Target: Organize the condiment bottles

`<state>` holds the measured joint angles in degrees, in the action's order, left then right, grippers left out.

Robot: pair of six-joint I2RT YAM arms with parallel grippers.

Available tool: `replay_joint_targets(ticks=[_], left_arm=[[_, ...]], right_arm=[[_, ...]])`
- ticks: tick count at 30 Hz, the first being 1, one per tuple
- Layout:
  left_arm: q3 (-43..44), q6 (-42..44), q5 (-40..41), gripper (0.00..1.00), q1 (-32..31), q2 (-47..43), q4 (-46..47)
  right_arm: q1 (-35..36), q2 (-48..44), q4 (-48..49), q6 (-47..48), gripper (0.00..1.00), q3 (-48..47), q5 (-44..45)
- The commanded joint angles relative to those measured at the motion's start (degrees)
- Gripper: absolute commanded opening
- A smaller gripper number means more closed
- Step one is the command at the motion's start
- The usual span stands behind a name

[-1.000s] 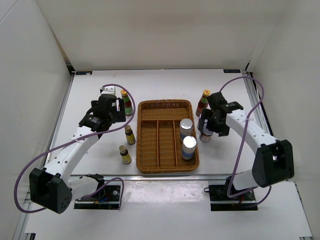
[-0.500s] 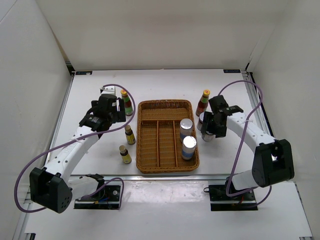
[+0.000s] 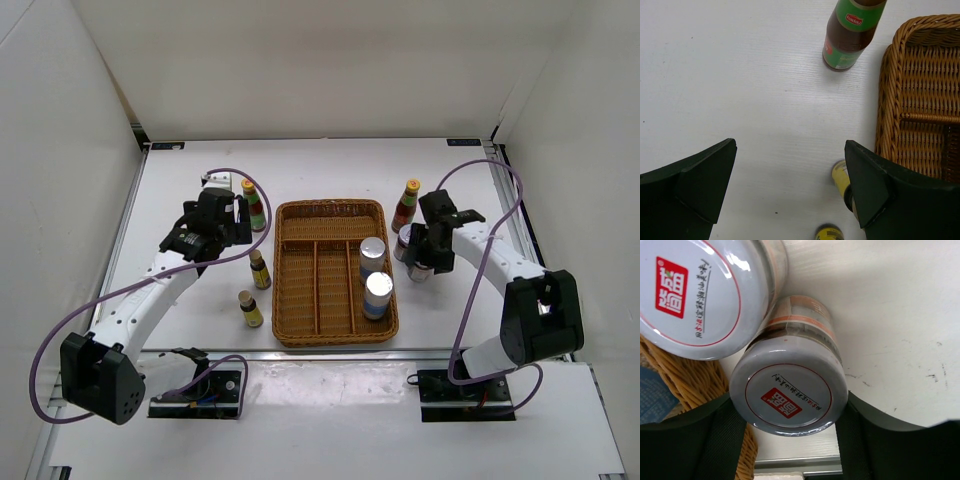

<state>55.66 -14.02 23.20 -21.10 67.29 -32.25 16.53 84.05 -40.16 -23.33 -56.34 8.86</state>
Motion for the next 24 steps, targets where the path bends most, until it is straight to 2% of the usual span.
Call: replay_joint_targets(ticks=[1, 2, 6, 10, 17, 20, 24], left_arm=[[1.4, 0.1, 0.7, 1.0, 0.2, -0.3, 0.8], [1.4, 0.1, 0.7, 1.0, 0.2, -0.3, 0.8], [1.4, 0.1, 0.7, 1.0, 0.2, -0.3, 0.8], [1.4, 0.1, 0.7, 1.0, 0.2, -0.3, 0.8], [1.4, 0.1, 0.2, 1.0, 0.2, -0.3, 0.8], [1.4, 0.1, 0.2, 1.0, 0.2, -0.3, 0.8], [1.4, 0.1, 0.2, 1.0, 0.2, -0.3, 0.8]], right_arm=[[-0.9, 0.1, 0.9, 1.9, 0.58, -1.1, 1.9], [-0.9, 0.1, 0.9, 2.4, 0.47, -1.8, 1.9], [-0.9, -2.6, -1.5, 2.4, 0.27, -2.4, 1.9], [-0.9, -8.6, -5.4, 1.8, 0.2, -2.4, 2.8], [-0.9, -21.2, -14.6, 0.7, 0.11, -9.9, 4.0], [-0.3, -22.3, -17.6, 0.7, 0.05, -16.5, 4.0], [4.5, -20.5, -18.9, 0.7, 0.0, -24.9, 1.8]])
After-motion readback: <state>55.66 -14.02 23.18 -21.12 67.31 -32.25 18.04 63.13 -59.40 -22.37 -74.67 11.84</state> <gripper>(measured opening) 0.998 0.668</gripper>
